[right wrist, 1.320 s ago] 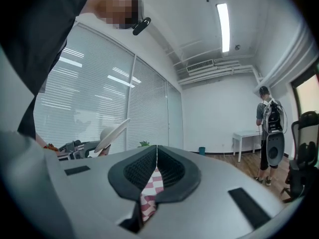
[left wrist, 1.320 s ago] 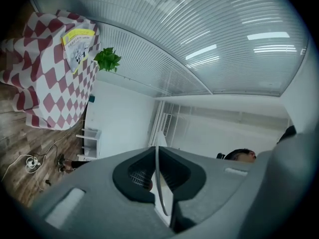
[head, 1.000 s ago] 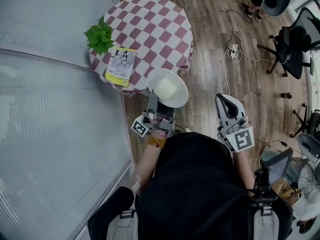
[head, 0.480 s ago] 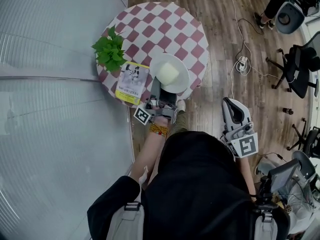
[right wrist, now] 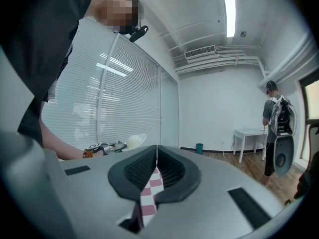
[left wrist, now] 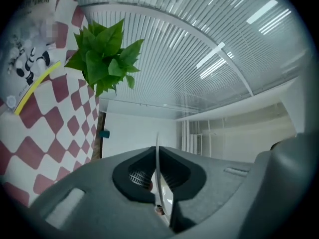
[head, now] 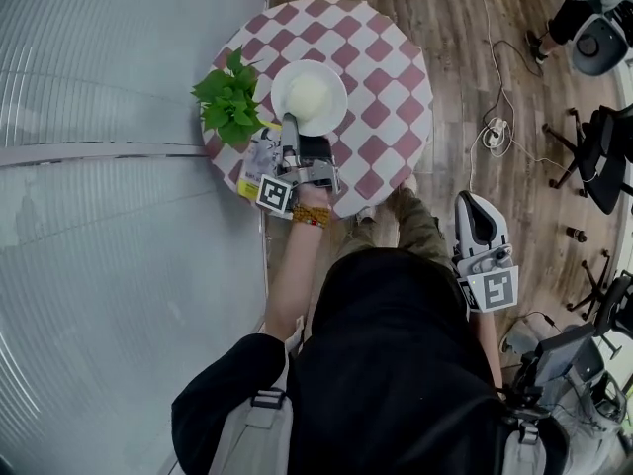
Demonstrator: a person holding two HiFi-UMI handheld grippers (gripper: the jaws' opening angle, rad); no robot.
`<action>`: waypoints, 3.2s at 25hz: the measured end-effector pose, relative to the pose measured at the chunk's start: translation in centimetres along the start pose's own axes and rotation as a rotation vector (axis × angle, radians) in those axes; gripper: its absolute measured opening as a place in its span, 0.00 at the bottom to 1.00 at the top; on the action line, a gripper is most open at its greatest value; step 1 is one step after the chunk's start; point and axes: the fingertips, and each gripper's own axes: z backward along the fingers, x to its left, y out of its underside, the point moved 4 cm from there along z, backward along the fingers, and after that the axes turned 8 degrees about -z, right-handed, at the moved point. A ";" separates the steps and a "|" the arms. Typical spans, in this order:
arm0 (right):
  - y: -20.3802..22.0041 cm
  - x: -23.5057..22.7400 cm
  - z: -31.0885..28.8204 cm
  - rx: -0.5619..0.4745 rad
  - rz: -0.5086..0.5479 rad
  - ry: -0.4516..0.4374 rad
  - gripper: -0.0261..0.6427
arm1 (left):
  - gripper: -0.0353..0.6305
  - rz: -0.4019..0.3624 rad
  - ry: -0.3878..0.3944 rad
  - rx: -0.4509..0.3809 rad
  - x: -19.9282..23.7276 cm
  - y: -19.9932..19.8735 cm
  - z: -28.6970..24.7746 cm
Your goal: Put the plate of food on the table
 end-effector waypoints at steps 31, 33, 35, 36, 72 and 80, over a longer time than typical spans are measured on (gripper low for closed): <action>1.5 -12.8 -15.1 0.207 0.033 -0.239 0.06 | 0.08 -0.101 -0.691 -0.358 25.4 -6.8 -5.0; 2.2 -12.6 -15.5 0.225 0.025 -0.250 0.06 | 0.08 -0.084 -0.703 -0.377 26.6 -6.8 -5.3; 2.8 -12.4 -15.7 0.244 0.021 -0.259 0.06 | 0.08 -0.080 -0.715 -0.380 27.6 -7.0 -5.7; 3.1 -12.4 -15.8 0.251 0.019 -0.261 0.06 | 0.08 -0.083 -0.722 -0.376 28.0 -7.0 -5.9; 5.0 -14.6 -16.7 0.285 -0.038 -0.235 0.06 | 0.12 -0.158 -0.926 -0.217 33.0 -6.2 -8.1; 4.9 -14.3 -16.1 0.271 -0.043 -0.225 0.06 | 0.23 -0.143 -1.018 -0.137 33.0 -4.9 -7.5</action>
